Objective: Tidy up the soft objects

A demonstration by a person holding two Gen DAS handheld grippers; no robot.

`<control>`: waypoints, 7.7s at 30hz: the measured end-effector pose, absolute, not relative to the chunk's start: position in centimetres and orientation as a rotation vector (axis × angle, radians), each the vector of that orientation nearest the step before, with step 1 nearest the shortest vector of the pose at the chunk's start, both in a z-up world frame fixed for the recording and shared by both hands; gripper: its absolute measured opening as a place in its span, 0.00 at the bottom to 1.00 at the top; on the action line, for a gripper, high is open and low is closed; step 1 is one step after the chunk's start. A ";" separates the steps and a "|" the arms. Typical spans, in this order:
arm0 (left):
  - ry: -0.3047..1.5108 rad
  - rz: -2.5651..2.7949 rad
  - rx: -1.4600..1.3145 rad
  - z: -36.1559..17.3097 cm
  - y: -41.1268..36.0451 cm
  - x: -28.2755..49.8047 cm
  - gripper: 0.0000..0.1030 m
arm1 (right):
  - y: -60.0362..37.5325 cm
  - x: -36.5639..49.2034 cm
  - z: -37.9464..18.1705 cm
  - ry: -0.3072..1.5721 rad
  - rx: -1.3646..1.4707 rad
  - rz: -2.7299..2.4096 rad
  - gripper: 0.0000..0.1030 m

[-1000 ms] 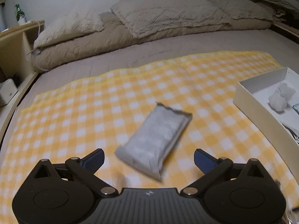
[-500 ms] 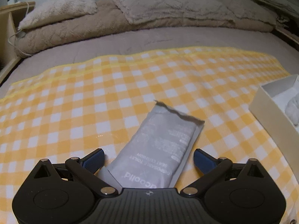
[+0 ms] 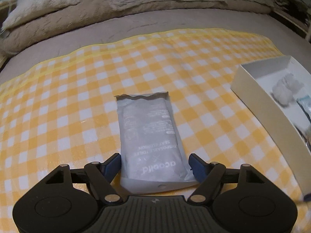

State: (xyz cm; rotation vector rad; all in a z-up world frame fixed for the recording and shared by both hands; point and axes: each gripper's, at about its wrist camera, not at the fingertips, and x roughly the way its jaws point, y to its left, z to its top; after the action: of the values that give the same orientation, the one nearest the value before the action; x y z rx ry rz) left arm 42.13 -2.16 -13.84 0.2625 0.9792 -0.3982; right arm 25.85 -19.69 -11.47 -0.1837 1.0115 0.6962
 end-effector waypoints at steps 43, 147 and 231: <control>0.811 -0.217 0.032 -7.6 -1.6 36.9 0.53 | -18.8 26.3 -9.2 0.948 -0.164 0.464 0.39; 0.876 -0.804 0.179 -14.8 -28.1 40.8 0.77 | -45.7 31.8 -9.6 0.811 -0.142 -0.044 0.73; 0.514 -0.310 0.102 -0.9 -9.3 12.6 1.00 | -33.5 6.1 -0.8 0.472 -0.016 -0.075 1.00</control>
State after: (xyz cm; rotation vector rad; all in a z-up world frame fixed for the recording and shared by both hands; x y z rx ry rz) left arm 12.64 -9.27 -0.85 0.1020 0.5139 -0.3098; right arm 6.12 -33.52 -0.77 -0.0158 0.4717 -0.0751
